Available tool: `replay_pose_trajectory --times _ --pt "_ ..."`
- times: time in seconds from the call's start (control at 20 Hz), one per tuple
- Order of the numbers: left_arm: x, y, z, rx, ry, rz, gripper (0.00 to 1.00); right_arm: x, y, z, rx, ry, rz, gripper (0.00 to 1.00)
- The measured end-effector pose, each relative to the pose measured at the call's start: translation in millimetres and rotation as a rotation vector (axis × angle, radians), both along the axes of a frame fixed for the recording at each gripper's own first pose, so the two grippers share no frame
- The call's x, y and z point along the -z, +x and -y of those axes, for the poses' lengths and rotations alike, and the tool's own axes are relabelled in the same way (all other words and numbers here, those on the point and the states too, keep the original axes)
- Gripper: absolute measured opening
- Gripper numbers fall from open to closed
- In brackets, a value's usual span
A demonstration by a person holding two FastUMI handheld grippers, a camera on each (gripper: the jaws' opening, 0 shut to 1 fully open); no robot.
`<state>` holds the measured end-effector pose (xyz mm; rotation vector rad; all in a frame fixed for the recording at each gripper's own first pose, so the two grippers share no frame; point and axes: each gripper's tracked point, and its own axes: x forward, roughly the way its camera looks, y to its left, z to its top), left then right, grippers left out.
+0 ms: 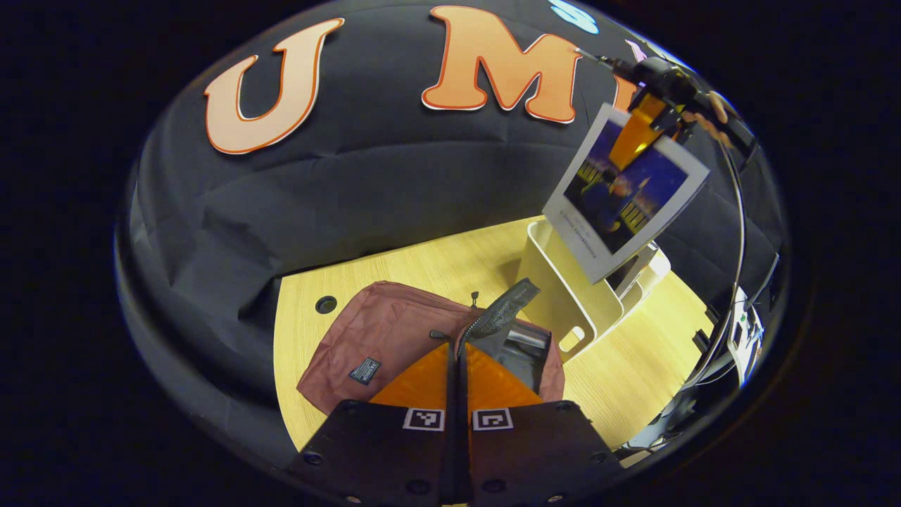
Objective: Open the schoolbag, grab two books from the bookshelf and put them into the schoolbag.
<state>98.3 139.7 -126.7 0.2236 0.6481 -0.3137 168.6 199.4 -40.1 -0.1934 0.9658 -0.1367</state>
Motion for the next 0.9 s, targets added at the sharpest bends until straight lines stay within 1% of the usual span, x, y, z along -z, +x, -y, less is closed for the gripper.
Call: replay_pose_trajectory --times 0.1,0.2,0.35,0.5,0.65,0.8,0.9 --pt "2 -2 1 -0.009 -0.018 -0.009 0.01 -18 -27 -4 -0.016 0.069 0.053 0.39" --pt "4 0 1 -0.006 -0.012 -0.013 0.01 -25 -58 -2 -0.01 0.168 0.096 0.38" --pt "1 5 3 0.007 0.011 -0.01 0.01 -8 -100 4 0.034 0.346 0.145 0.38" --pt "0 4 9 0.027 0.019 -0.015 0.01 31 -128 16 0.103 0.521 0.177 0.38" --pt "0 5 13 0.033 0.025 -0.024 0.01 75 -149 18 0.149 0.662 0.2 0.38" --pt "-6 3 17 0.045 0.042 -0.017 0.01 122 -154 18 0.207 0.818 0.226 0.38" --pt "-10 3 20 0.052 0.055 -0.008 0.01 159 -155 11 0.245 0.877 0.208 0.38"
